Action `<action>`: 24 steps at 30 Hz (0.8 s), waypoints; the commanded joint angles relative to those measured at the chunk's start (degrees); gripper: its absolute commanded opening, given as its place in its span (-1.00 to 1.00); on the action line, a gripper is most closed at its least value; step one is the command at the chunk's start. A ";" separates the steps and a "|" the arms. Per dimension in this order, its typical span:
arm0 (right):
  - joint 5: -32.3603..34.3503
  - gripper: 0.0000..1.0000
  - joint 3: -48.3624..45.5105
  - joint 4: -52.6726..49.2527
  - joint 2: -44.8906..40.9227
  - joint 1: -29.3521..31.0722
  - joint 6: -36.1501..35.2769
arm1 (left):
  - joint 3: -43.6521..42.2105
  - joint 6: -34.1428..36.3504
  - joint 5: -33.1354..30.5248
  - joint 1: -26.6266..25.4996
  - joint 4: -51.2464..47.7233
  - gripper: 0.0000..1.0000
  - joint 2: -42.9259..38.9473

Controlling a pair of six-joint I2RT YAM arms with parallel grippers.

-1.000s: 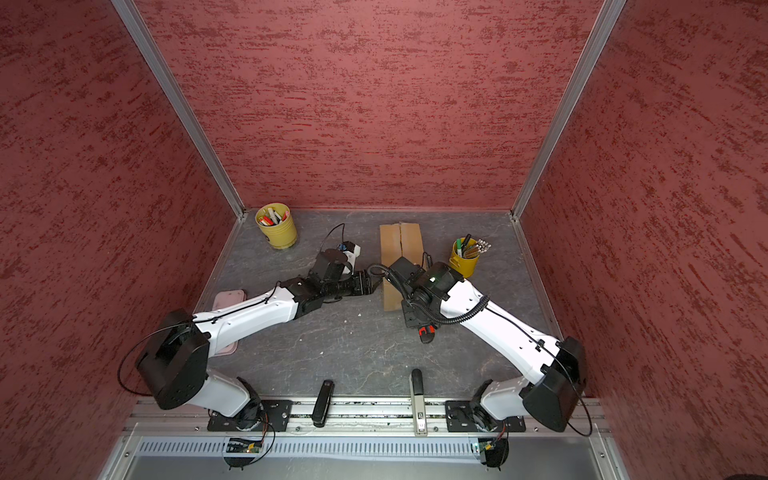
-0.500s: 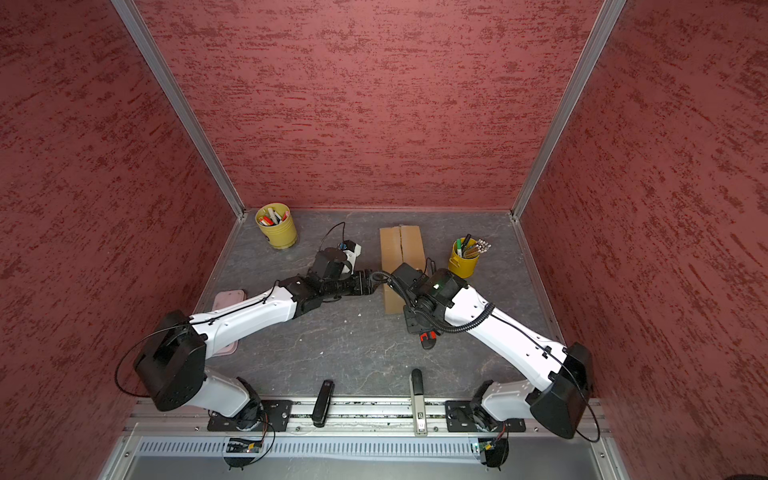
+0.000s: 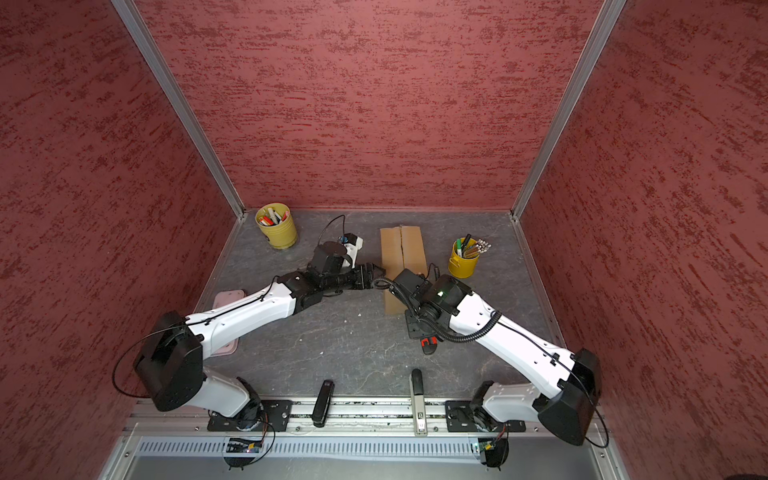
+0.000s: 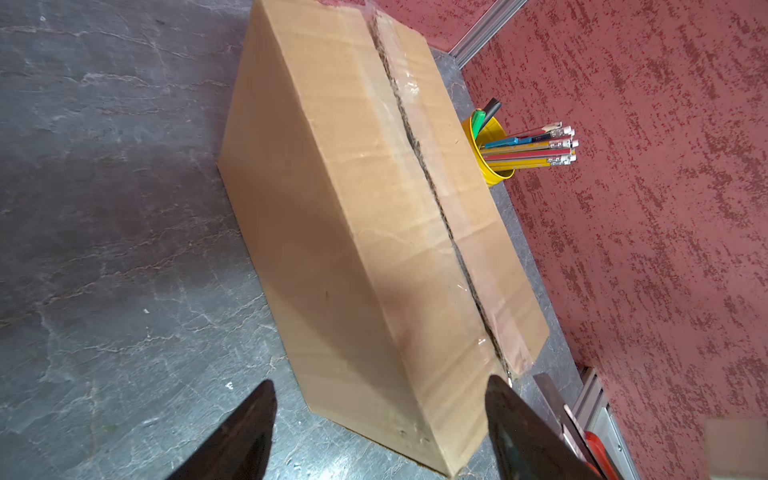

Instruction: Unpack the express box

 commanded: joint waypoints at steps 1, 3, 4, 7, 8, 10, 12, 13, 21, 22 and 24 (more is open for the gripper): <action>-0.54 -1.00 -0.69 0.43 -0.94 0.57 1.41 | 1.16 1.09 0.44 -0.16 -0.40 0.58 0.40; -0.69 -1.00 -0.87 0.44 -1.10 0.71 1.59 | 1.00 1.10 0.33 -0.16 -0.42 0.58 0.38; -0.64 -1.00 -0.96 0.36 -1.31 0.75 1.76 | 0.99 1.10 0.37 -0.16 -0.40 0.58 0.38; -0.67 -1.00 -1.23 0.22 -1.66 0.93 2.09 | 1.07 1.10 0.34 -0.16 -0.40 0.58 0.58; -0.63 -1.00 -1.22 0.13 -1.76 1.02 2.13 | 1.04 1.10 0.34 -0.16 -0.37 0.58 0.56; -0.47 -1.00 -1.31 -0.04 -1.73 0.96 2.22 | 1.07 1.10 0.33 -0.16 -0.23 0.58 0.47; -0.13 -1.00 -1.22 -0.17 -1.71 1.02 2.32 | 1.05 1.10 0.35 -0.16 -0.37 0.58 0.49; 0.05 -1.00 -1.06 -0.23 -1.65 1.02 2.29 | 1.16 1.14 0.37 -0.16 -0.32 0.58 0.47; 1.10 -1.00 -0.79 -1.01 -0.99 1.01 2.27 | 1.16 1.18 0.33 -0.07 -0.55 0.58 0.48; 1.34 -1.00 -0.70 -1.06 -1.04 1.02 2.28 | 1.23 1.15 0.46 -0.06 -0.53 0.58 0.48; 1.65 -1.00 -0.52 -1.06 -1.13 1.02 2.40 | 1.16 1.17 0.50 -0.07 -0.57 0.58 0.55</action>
